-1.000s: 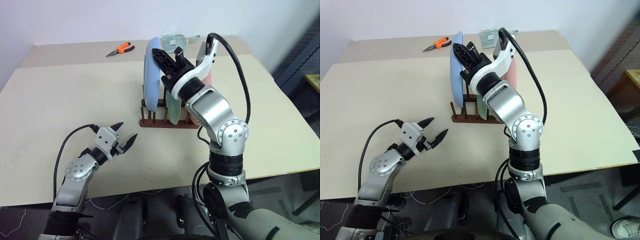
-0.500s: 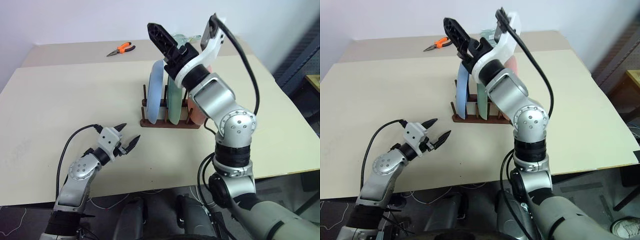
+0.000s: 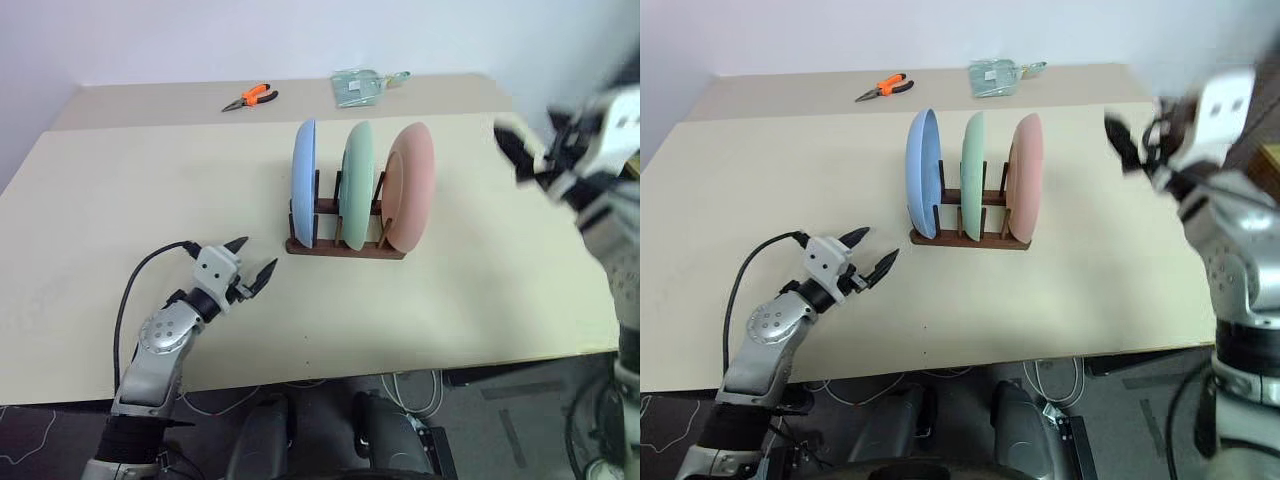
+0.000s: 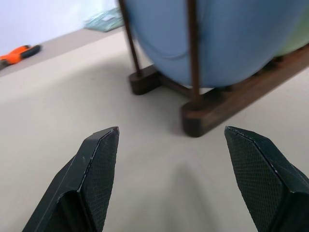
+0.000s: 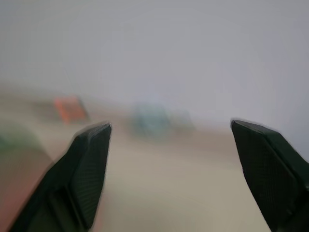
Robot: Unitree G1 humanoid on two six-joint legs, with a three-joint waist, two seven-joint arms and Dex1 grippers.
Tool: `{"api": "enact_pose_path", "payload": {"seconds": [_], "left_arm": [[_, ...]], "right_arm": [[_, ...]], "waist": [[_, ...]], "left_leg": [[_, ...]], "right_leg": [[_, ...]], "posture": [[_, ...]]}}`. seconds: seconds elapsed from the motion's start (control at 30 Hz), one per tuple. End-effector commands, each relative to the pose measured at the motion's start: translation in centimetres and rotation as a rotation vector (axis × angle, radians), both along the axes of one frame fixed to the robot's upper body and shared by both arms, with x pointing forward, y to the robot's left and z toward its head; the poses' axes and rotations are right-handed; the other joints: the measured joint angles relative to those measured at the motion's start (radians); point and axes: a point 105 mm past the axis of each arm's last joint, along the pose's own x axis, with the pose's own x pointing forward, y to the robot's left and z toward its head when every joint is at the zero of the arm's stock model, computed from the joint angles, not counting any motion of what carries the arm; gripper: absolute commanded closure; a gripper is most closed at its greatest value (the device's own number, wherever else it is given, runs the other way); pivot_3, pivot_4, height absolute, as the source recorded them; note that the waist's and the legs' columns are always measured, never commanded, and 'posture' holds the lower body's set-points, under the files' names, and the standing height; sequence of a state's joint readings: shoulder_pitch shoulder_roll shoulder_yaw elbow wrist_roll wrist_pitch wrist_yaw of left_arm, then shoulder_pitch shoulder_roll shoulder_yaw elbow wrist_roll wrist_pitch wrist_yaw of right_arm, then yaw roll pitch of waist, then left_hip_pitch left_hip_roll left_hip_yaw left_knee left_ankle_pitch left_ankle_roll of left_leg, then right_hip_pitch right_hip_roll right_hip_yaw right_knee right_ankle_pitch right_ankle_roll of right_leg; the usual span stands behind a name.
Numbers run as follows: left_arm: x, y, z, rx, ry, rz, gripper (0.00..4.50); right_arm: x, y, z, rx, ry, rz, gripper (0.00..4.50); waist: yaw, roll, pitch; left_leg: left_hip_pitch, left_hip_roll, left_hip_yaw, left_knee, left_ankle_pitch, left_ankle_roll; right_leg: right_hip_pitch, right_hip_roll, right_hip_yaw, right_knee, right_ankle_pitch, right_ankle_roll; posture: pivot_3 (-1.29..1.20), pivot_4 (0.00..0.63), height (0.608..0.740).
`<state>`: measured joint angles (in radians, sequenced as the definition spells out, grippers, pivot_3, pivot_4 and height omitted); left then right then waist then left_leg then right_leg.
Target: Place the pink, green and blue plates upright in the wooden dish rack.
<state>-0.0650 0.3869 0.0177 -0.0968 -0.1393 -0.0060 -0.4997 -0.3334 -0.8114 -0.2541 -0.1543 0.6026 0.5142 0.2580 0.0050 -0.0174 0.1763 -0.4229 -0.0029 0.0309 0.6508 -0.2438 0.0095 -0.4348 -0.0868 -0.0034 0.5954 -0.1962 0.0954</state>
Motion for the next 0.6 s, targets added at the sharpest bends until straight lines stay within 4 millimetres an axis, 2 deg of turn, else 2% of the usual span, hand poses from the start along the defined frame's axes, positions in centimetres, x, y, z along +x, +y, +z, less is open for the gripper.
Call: {"api": "enact_pose_path", "payload": {"seconds": [0.03, 0.1, 0.17, 0.6], "left_arm": [[0.6, 1.1, 0.8, 0.002, -0.04, 0.054, 0.91], [0.7, 1.5, 0.8, 0.005, -0.04, 0.069, 0.91], [0.6, 2.1, 0.8, 0.01, -0.038, 0.083, 0.91], [-0.5, 4.1, 0.2, 0.04, -0.016, 0.148, 0.91]], "right_arm": [[-1.0, -0.3, -3.5, -0.141, 0.067, 0.055, 0.51], [-1.3, -0.3, -5.6, -0.152, 0.107, 0.074, 0.51], [-1.3, -0.1, -6.5, -0.139, 0.113, 0.08, 0.51], [-0.8, 2.8, -7.2, -0.087, 0.084, 0.252, 0.51]], "waist": [[-0.002, 0.003, 0.0], [-0.01, 0.004, 0.001], [-0.017, 0.004, 0.001], [-0.013, 0.003, 0.001]], "left_leg": [[0.0, 0.0, 0.0, 0.0, 0.0, 0.0], [0.001, 0.0, 0.001, 0.001, 0.0, 0.0], [0.0, 0.0, 0.001, 0.002, 0.0, 0.0], [0.001, 0.001, 0.0, 0.002, 0.0, 0.0]], "right_leg": [[0.0, 0.0, 0.0, 0.0, 0.0, 0.0], [0.0, 0.001, 0.001, 0.001, 0.0, 0.0], [0.0, 0.001, 0.001, 0.001, 0.0, 0.0], [0.001, 0.002, 0.001, 0.001, 0.0, 0.0]], "posture": [[0.0, 0.15, 0.738], [0.0, 0.15, 0.738], [0.0, 0.15, 0.738], [0.0, 0.15, 0.738]]}}
